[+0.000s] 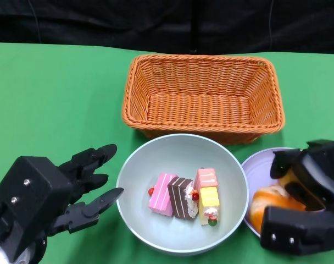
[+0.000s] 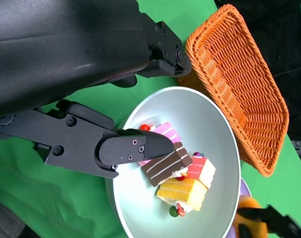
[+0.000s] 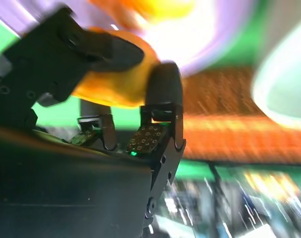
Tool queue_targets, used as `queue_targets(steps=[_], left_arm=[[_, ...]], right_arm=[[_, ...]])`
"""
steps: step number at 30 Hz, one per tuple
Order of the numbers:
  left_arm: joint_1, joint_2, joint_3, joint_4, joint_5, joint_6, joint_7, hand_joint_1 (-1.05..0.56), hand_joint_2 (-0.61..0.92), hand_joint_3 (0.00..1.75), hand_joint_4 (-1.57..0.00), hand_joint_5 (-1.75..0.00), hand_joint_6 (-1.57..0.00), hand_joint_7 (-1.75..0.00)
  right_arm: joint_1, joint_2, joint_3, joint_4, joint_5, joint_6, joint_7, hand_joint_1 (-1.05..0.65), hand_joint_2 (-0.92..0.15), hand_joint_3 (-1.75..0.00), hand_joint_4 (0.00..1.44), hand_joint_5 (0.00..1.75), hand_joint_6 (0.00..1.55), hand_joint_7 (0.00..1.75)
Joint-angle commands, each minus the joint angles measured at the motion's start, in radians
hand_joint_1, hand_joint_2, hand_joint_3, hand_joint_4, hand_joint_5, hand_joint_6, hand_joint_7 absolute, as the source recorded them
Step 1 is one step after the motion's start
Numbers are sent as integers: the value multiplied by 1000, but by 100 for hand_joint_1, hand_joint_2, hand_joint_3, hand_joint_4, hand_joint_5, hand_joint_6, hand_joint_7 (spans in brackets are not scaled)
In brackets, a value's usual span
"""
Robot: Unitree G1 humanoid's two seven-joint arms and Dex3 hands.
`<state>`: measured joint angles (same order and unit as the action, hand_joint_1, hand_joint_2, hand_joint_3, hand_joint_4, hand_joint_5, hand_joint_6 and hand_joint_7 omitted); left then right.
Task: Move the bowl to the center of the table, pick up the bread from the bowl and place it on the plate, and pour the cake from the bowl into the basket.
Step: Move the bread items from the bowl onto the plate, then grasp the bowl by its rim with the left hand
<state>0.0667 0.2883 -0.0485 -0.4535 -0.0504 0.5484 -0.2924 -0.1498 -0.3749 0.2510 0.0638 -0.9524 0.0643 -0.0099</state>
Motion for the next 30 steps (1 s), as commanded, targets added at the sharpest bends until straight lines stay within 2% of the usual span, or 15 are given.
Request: queue_targets(steps=[1,2,3,4,5,10,15,21,23,24,26,27,30], left_arm=[[6,12,1,-19,-2,13,-3,-44,92,46,0,-63,-27,0],[4,12,1,-17,-2,14,-3,-44,92,46,0,-63,-27,0],[2,12,1,-15,-2,14,-3,-44,92,46,0,-64,-27,0],[0,12,2,-13,-3,14,-4,-45,92,46,0,-64,-27,0],[-1,12,2,-11,-3,13,-5,-45,92,45,0,-64,-27,0],[-2,11,6,-2,-8,9,-7,-44,92,45,0,-64,-27,0],[-2,12,4,2,-8,0,-7,-45,92,45,0,-64,-27,0],[-2,15,4,6,-1,-13,-5,-44,92,44,0,-64,-28,-1],[-2,19,5,12,-1,-24,-9,-45,92,44,0,-64,-27,0],[-3,20,5,15,0,-28,-10,-45,92,44,0,-64,-27,0],[-5,22,6,18,0,-29,-10,-45,92,43,0,-64,-28,-1],[-4,23,9,17,-1,-32,-10,-45,92,43,0,-65,-28,-1],[1,28,13,21,8,-59,-7,-45,92,42,0,-66,-28,-1]], right_arm=[[19,-10,8,-93,2,99,148,-54,-90,-11,32,34,38,1],[26,-11,10,-127,1,126,191,-57,-91,-12,29,33,35,1],[35,-12,12,-162,-4,150,225,-62,-92,-14,21,41,31,1],[41,-12,15,-186,-8,168,249,-69,-92,-17,9,60,27,0],[51,-10,17,-224,-19,193,280,-71,-92,-18,5,67,26,0],[106,-2,32,-403,-94,303,402,-82,-92,-25,0,70,20,0],[175,7,35,-575,-197,348,480,-82,-92,-26,8,73,21,1],[250,44,15,-711,-273,347,490,-79,-92,-25,17,73,21,1],[275,56,8,-743,-290,335,476,-76,-92,-25,33,80,23,2],[287,59,2,-765,-303,332,488,-76,-92,-25,35,81,24,2],[300,66,-7,-787,-319,325,509,-71,-92,-24,54,112,27,3],[310,68,-15,-798,-317,315,505,-70,-92,-24,57,116,27,3],[348,82,-39,-830,-290,279,462,-67,-92,-22,59,102,30,3]])
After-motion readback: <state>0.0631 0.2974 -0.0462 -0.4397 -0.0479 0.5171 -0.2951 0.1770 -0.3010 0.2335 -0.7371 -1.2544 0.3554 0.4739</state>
